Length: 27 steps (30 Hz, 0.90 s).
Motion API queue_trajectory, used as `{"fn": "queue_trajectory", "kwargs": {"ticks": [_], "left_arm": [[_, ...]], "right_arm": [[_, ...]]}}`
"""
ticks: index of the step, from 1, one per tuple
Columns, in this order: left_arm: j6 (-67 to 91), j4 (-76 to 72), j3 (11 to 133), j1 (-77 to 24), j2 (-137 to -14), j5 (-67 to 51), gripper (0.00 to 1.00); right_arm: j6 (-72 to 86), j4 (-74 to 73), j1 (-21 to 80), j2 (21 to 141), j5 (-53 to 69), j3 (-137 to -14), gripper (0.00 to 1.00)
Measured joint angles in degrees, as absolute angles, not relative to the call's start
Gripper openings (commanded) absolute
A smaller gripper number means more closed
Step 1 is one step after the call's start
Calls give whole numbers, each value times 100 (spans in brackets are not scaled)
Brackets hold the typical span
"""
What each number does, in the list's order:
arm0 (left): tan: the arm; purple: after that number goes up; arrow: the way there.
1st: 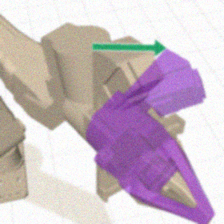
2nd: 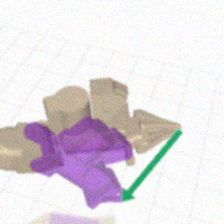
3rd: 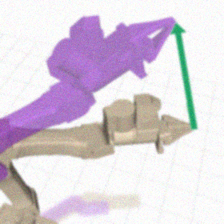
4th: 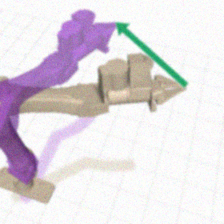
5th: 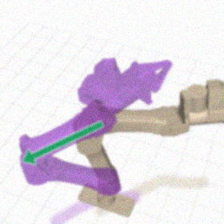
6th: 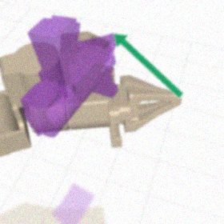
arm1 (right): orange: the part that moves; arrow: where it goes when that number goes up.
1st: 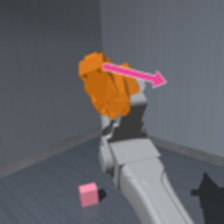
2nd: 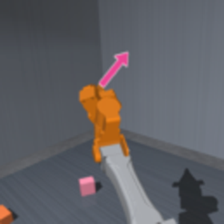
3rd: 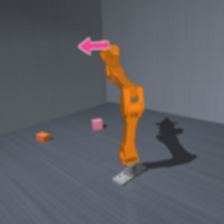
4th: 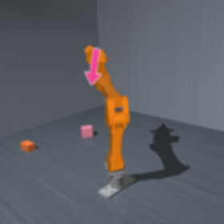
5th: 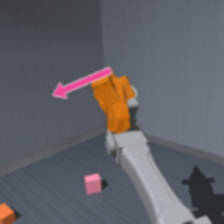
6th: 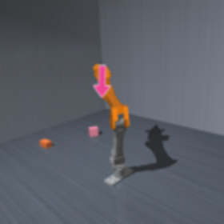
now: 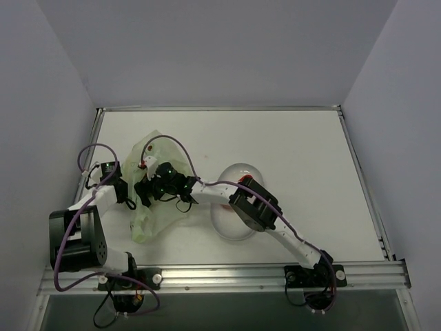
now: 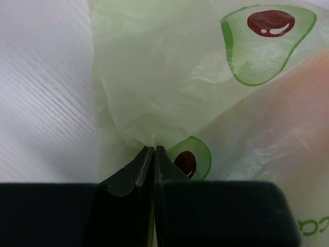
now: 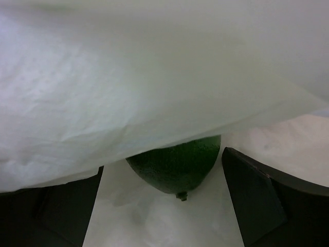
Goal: Take the fake fruits out of the plastic bag
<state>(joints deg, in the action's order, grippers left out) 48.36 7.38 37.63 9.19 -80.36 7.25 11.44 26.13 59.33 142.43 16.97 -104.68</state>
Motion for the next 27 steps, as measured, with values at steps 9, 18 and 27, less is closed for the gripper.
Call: {"fn": "queue_trajectory", "kwargs": {"ticks": [9,18,27], "left_arm": [[4825,445,3763,908,-8156,301,2],[4816,427,3975,875,-8038,108,2],[4668,600,4300,875,-7647,-23,11]], "right_arm": [[915,2867,5920,14164,1514,-10173,43],[982,3114,5975,12475,766,-8071,42],[1282,3175,6134,11109,421,-7148,40]]}}
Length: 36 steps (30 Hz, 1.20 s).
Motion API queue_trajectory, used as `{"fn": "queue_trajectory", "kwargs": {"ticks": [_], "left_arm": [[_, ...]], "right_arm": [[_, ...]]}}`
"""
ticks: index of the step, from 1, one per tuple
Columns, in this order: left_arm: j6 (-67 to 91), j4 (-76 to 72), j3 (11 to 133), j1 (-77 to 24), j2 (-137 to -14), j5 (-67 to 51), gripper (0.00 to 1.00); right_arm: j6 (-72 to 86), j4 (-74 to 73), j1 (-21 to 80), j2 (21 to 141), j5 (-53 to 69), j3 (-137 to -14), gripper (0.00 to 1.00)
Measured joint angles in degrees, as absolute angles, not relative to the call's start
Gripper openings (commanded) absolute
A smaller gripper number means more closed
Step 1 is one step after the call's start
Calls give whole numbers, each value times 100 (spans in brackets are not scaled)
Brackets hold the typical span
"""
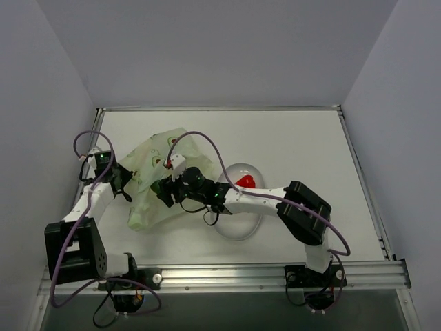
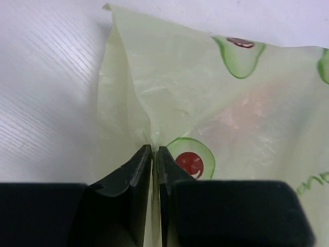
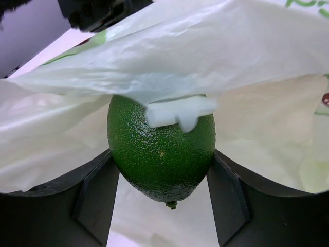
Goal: Take the fake fruits out of the plastic bag
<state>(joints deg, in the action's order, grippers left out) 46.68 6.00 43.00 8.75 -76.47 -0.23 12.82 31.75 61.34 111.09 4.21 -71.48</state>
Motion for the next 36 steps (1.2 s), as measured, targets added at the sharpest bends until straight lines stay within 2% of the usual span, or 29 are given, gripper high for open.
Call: {"fn": "queue_trajectory", "kwargs": {"ticks": [1,3,5,6,12,16,22,28,36], "left_arm": [[4635,701,4318,875,-7533,-51,33],[4515,913,4397,875,-7284,-132,60],[4436,1160,4556,875,-7015,-204,79],[4386,1267,4650,875,-6875,-263,82],[4029,1977,5037,875,-5867,-545,79],[3586,2639,5085,840,-5203,-845,78],[2829,3715,5223,30,-4423,-1122,85],[2440,4276,5472,-1044,-4263,-1166,90],[2117,4482,5874,-1238,-4906,-600,90]], "right_arm": [[1334,3186,6171,10967,410,-7037,40],[1450,3192,6257,10643,338,-6731,36],[1594,3197,6353,10252,272,-6307,34],[1684,3194,6386,10051,237,-6088,34],[2071,2934,6508,8597,-279,-4672,34],[2270,2292,6508,7102,-808,-3802,34],[2906,1120,6479,5328,-1745,-3046,34],[3533,176,6453,5483,-2163,-2856,34],[3553,5,6455,6377,-1997,-2897,38]]}}
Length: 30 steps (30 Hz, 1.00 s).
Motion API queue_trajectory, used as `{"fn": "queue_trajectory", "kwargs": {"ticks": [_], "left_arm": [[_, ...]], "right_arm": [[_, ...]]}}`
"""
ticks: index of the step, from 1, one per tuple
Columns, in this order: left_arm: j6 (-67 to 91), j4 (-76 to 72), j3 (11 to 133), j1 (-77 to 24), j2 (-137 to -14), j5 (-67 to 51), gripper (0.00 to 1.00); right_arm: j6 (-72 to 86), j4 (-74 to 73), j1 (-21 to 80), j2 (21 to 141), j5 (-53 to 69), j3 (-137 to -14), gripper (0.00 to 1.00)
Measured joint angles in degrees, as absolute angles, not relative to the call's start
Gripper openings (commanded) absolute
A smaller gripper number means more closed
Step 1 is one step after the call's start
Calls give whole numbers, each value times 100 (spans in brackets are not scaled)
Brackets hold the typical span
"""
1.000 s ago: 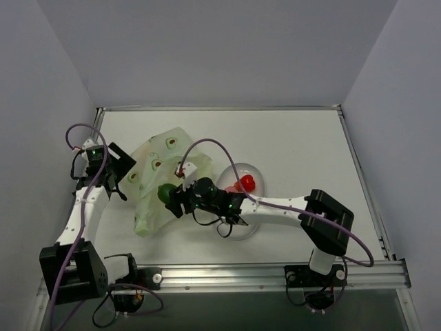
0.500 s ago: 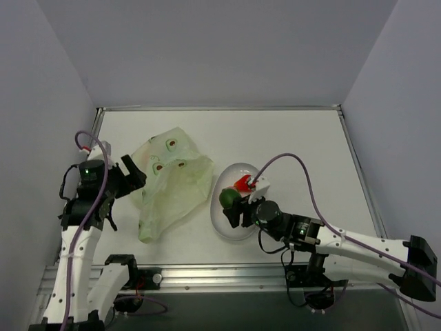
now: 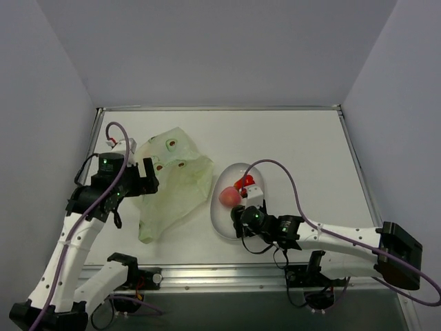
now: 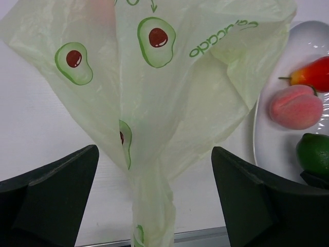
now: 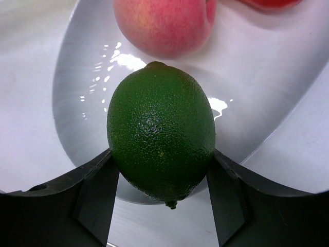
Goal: Take the fake fruits out of the plastic bag
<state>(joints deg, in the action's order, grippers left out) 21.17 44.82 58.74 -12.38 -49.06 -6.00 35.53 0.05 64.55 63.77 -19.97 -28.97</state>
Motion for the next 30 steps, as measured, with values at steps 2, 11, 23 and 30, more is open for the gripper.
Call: {"fn": "queue_trajectory", "kwargs": {"ticks": [2,11,23,30], "left_arm": [[2040,4488,5887,-1326,-5170,-416,90],[1857,4508,5887,-1979,-5968,-130,78],[1741,4449,5885,-2095,-6289,993,70],[1688,4362,5808,-2095,-6779,895,3]], "right_arm": [[3535,-12,6455,6608,-1942,-2943,40],[3468,-25,6460,6925,-1802,-3094,90],[3223,34,6499,6158,-1555,-3787,83],[2829,1590,6541,7568,-1133,-4250,26]]}}
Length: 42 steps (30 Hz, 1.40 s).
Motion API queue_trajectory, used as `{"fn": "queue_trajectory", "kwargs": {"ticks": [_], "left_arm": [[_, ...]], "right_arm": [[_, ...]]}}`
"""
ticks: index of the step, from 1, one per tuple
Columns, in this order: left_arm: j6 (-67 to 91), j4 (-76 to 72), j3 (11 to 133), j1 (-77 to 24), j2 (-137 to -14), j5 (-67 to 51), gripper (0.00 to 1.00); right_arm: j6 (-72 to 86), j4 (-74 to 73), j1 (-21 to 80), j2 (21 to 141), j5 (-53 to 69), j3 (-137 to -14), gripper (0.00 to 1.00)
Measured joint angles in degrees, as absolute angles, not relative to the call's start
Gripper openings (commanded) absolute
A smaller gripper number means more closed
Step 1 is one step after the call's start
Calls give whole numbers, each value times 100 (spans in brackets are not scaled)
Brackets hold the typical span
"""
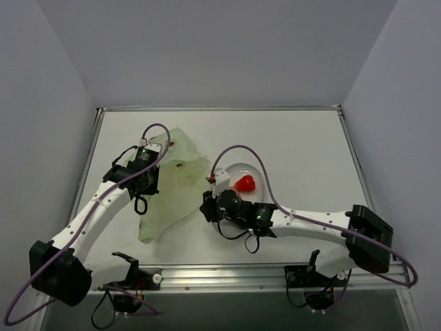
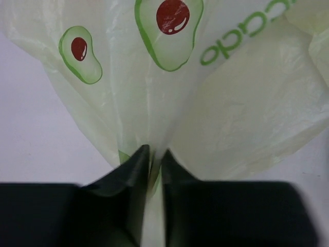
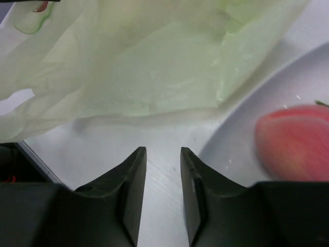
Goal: Take the fake fruits out of the plastic bag
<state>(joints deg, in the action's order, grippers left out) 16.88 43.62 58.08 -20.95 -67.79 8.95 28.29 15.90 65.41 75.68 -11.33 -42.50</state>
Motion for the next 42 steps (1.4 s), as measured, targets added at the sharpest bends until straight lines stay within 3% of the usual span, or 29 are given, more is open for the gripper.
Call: {"fn": "queue_trajectory", "kwargs": {"ticks": [5,9,15,19,22,27,33,36,38,39,42], "left_arm": [[1697,4248,5808,-2093,-6517,888,2],[1791,4104,5843,-2088,-6171,727,2],[2056,3981,5859,-2086,-5931,443,2],[2187,3979,5859,-2082,-5760,432,3],[2265,3981,5859,-2058,-5653,429,2],[2329,3994,5907,-2049,-5629,440,3],[2429,3992,5907,-2014,-5649,368,3],[2456,3979,5907,-1986,-5647,285,2],[2469,3953,5905,-1968,-5647,261,3],[2471,3931,5902,-1957,-5645,255,2],[2473,3844,5824,-1922,-5623,248,2]], "right_arm": [[2477,2705,6528,9205,-1037,-5068,22],[2309,3441,6436,10215,-1050,-5642,25],[2108,4285,6237,11601,-1240,-6683,45],[2088,4639,6097,12366,-1264,-7279,73],[2069,4654,5972,12873,-1260,-7813,86],[2117,4646,5837,13666,-1221,-8729,100],[2272,4536,5793,14512,-1125,-9974,100],[2331,4456,5795,15032,-972,-10772,90],[2346,4482,5826,15244,-884,-11072,64],[2366,4523,5835,15312,-851,-11153,41],[2528,4713,5878,15362,-808,-11024,24]]}}
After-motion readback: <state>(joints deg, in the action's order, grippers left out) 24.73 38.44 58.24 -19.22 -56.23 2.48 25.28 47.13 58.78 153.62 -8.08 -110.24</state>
